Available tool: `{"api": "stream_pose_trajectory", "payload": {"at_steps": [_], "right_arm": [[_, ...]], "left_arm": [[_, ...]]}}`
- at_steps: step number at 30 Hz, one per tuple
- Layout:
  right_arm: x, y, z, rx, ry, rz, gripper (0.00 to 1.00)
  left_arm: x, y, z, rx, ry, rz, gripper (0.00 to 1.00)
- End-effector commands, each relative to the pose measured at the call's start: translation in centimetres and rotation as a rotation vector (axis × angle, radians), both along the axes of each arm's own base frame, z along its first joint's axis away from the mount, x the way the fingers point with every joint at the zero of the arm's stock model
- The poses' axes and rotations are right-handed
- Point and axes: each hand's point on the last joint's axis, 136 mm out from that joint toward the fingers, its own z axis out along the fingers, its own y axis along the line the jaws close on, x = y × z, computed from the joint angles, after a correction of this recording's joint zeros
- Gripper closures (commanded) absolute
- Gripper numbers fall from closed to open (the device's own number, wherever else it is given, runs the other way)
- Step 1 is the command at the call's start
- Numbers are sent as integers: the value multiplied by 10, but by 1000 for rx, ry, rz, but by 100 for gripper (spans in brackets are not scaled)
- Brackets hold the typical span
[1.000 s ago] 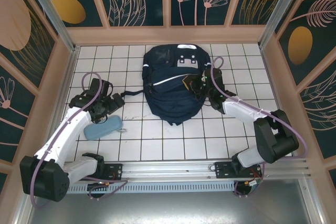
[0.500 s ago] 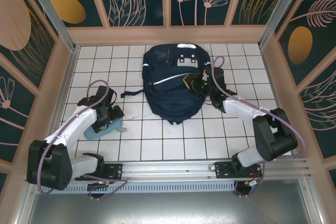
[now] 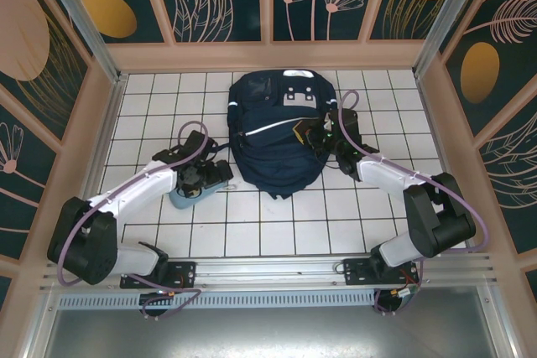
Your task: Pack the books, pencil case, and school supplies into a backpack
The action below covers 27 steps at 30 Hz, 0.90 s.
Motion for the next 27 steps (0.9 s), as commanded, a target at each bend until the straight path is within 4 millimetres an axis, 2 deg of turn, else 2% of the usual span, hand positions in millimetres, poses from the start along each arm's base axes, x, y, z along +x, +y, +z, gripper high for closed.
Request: {"api": "stream_pose_trajectory", "payload": {"at_steps": [1,4,6,10,12,14,17,19,21,27], "right_arm": [[10,-14,6,-11,-45,-60,100],[11,-14,7,-10,-48,-57,100],[11,-13,7,-9,-48,-54,100],[11,-11,8,0,-51,-44,100],[10,-11,9,1,-52,-47,100],[9,-12,10,2,-50,-51,100],[8,-13,11,-2,-49,-54,100],[7,-14,12,-9,-52,-59,100],[7,-16,13,-12,-53,-64,100],[9,-14,10,-8,-44,-63,100]], "left_arm": [[10,7,28,66,-64,-31,1],[19,26,56,213,-122,-114,1],[24,37,63,283,-133,-157,2],[35,77,47,309,-94,-72,2],[45,86,38,256,-95,-18,1],[55,82,36,212,-110,-2,2],[61,79,20,159,-94,28,1],[54,84,0,137,-49,68,2],[46,87,-10,134,-18,90,1],[17,77,-26,41,13,105,2]]}}
